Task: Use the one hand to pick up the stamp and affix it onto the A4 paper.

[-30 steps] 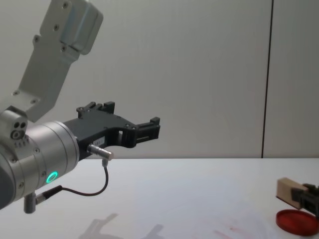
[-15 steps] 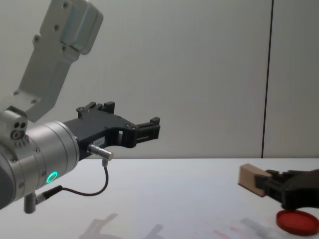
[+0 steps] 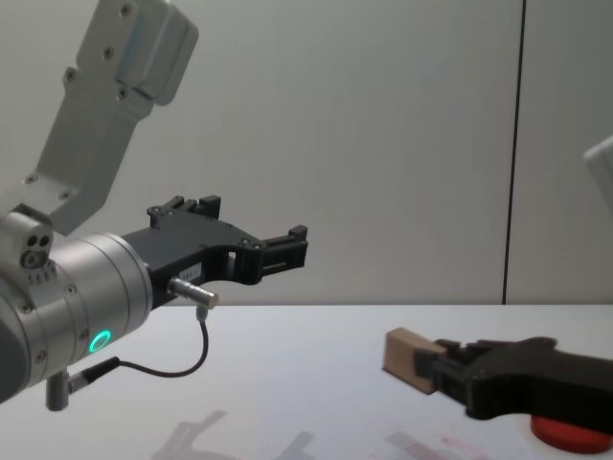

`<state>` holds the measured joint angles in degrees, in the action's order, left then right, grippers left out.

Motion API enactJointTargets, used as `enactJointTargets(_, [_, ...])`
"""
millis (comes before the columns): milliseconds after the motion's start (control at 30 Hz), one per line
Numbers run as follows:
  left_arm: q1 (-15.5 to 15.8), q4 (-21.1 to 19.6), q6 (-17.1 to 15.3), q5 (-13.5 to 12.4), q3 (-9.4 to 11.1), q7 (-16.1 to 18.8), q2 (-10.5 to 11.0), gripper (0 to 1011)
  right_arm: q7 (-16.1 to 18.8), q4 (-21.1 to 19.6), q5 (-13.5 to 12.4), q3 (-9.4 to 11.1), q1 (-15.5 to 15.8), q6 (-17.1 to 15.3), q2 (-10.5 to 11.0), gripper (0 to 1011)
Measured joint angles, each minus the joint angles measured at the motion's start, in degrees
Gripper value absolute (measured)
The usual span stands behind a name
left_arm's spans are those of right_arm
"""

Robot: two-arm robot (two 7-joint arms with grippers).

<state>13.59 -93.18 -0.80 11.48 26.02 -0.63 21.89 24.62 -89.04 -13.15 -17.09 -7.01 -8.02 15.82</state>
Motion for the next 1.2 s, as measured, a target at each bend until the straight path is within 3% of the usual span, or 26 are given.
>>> enactJointTargets(600, [0.0, 0.0, 0.0, 0.0, 0.0, 0.0, 0.0, 993, 3.6, 4.4, 2.6, -3.8, -1.9, 1.2, -3.8, 214])
enactJointTargets(1200, [0.0, 0.0, 0.0, 0.0, 0.0, 0.0, 0.0, 993, 4.2, 8.3, 5.4, -5.4, -2.9, 2.0, -5.1, 214])
